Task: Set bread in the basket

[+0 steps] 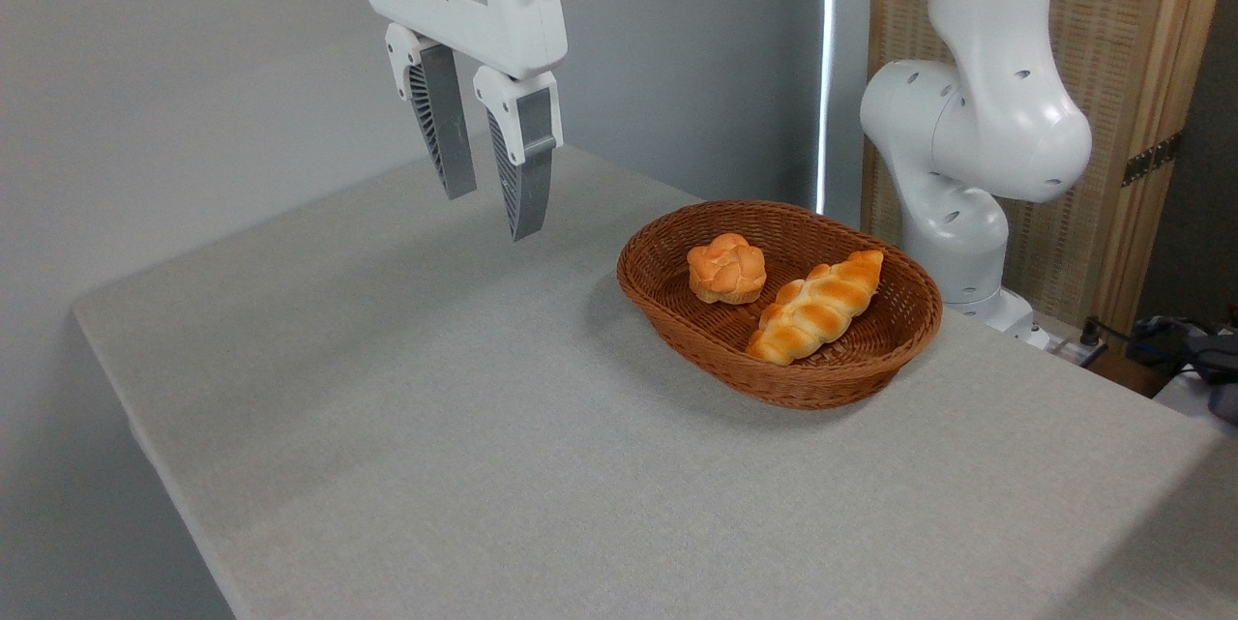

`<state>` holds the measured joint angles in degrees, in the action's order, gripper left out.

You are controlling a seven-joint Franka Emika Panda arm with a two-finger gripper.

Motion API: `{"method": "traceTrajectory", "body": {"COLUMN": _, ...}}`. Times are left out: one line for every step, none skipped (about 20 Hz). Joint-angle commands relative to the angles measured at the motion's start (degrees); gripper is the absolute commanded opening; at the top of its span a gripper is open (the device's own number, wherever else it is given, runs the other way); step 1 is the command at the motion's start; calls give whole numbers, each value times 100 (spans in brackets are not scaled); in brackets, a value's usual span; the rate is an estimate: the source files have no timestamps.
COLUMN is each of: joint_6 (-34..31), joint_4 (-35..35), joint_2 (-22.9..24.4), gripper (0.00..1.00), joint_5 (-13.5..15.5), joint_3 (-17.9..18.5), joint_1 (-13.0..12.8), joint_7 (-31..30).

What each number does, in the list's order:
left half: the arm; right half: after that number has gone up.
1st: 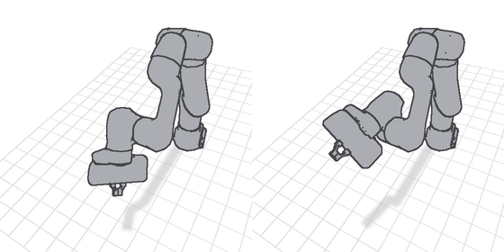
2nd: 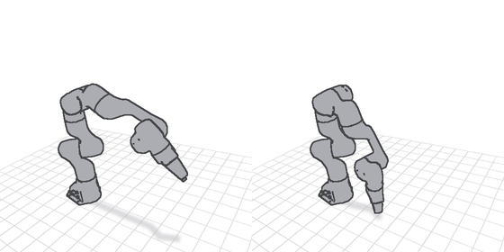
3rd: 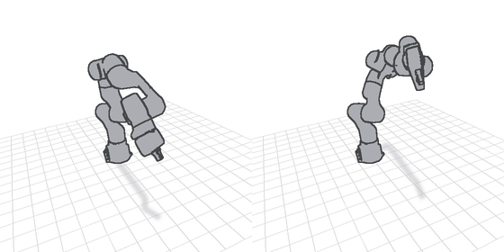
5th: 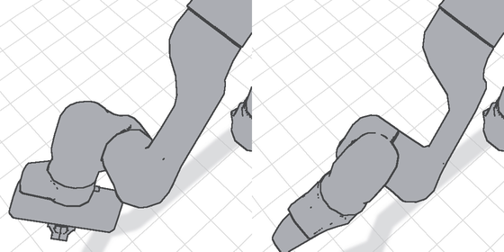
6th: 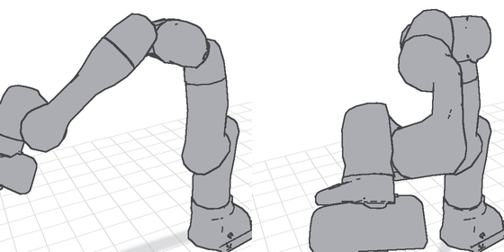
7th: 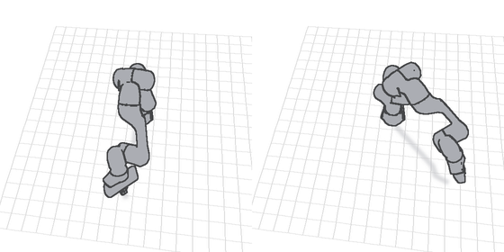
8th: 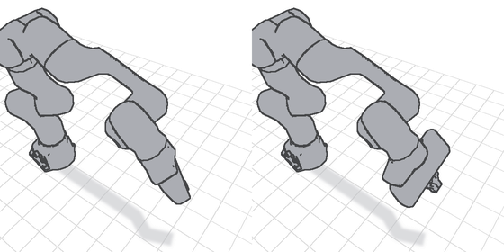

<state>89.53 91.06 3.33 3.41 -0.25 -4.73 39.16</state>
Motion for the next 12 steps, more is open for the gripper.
{"method": "traceTrajectory", "body": {"joint_6": -50, "joint_4": -53, "joint_2": -69, "gripper": 100, "joint_5": -217, "joint_3": -54, "joint_1": 52, "joint_7": -93}}
{"method": "traceTrajectory", "body": {"joint_6": -41, "joint_4": -44, "joint_2": -69, "gripper": 100, "joint_5": -278, "joint_3": -63, "joint_1": 52, "joint_7": -102}}
{"method": "traceTrajectory", "body": {"joint_6": -41, "joint_4": -35, "joint_2": -69, "gripper": 100, "joint_5": -288, "joint_3": -63, "joint_1": 52, "joint_7": -102}}
{"method": "traceTrajectory", "body": {"joint_6": -41, "joint_4": -27, "joint_2": -69, "gripper": 100, "joint_5": -305, "joint_3": -63, "joint_1": 60, "joint_7": -102}}
{"method": "traceTrajectory", "body": {"joint_6": -41, "joint_4": -26, "joint_2": -78, "gripper": 100, "joint_5": -332, "joint_3": -63, "joint_1": 78, "joint_7": -102}}
{"method": "traceTrajectory", "body": {"joint_6": -50, "joint_4": -18, "joint_2": -87, "gripper": 100, "joint_5": -340, "joint_3": -63, "joint_1": 87, "joint_7": -102}}
{"method": "traceTrajectory", "body": {"joint_6": -50, "joint_4": -18, "joint_2": -87, "gripper": 100, "joint_5": -341, "joint_3": -45, "joint_1": 87, "joint_7": -93}}
{"method": "traceTrajectory", "body": {"joint_6": -50, "joint_4": -18, "joint_2": -87, "gripper": 100, "joint_5": -332, "joint_3": -45, "joint_1": 87, "joint_7": -84}}
{"method": "traceTrajectory", "body": {"joint_6": -50, "joint_4": -18, "joint_2": -87, "gripper": 100, "joint_5": -332, "joint_3": -45, "joint_1": 87, "joint_7": -84}}
{"method": "traceTrajectory", "body": {"joint_6": -50, "joint_4": -18, "joint_2": -96, "gripper": 100, "joint_5": -332, "joint_3": -45, "joint_1": 87, "joint_7": -84}}
{"method": "traceTrajectory", "body": {"joint_6": -41, "joint_4": -18, "joint_2": -96, "gripper": 100, "joint_5": -332, "joint_3": -45, "joint_1": 87, "joint_7": -84}}
{"method": "traceTrajectory", "body": {"joint_6": -50, "joint_4": -18, "joint_2": -96, "gripper": 100, "joint_5": -332, "joint_3": -45, "joint_1": 95, "joint_7": -58}}
